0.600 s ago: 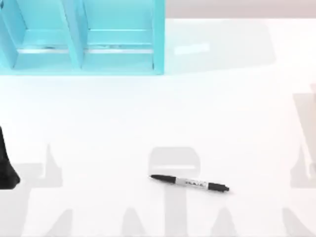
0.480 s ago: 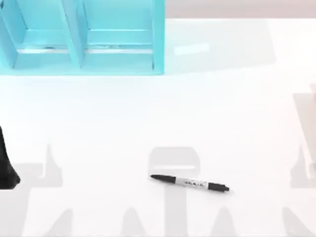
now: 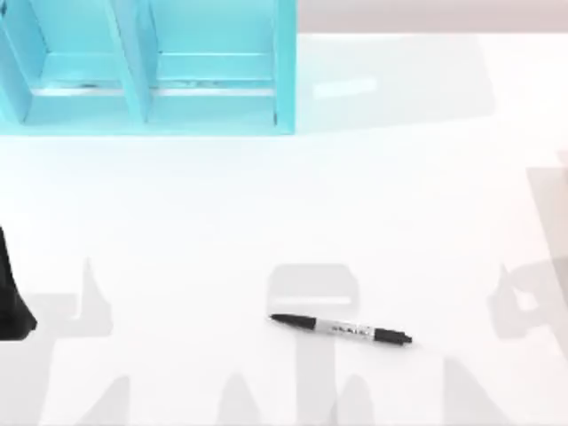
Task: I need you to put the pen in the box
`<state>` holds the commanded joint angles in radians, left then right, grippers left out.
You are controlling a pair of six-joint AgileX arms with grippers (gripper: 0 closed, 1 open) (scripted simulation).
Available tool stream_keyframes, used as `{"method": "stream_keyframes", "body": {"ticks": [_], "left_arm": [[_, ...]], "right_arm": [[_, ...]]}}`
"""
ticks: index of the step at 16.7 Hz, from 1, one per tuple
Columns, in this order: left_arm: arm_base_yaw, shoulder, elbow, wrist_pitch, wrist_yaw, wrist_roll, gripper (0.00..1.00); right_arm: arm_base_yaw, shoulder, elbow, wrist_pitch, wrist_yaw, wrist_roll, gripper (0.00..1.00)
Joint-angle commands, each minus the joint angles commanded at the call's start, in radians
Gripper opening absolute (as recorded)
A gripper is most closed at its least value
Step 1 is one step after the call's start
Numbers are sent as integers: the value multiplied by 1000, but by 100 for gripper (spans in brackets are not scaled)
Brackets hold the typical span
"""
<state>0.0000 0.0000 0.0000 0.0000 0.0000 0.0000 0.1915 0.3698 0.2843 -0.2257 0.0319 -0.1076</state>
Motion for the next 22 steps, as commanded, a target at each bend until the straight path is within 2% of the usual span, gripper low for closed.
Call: {"method": "stream_keyframes", "body": {"ticks": [5,18,22], "left_arm": [[0,0,0,0,0,0,100],[0,0,0,0,0,0,100],[0,0,0,0,0,0,100]], "right_arm": [[175,425,258,-184,25,-112,100],[555,1277,912,-610,101,-320,100],[646,1477,1057,-719,118,-372,100]]}}
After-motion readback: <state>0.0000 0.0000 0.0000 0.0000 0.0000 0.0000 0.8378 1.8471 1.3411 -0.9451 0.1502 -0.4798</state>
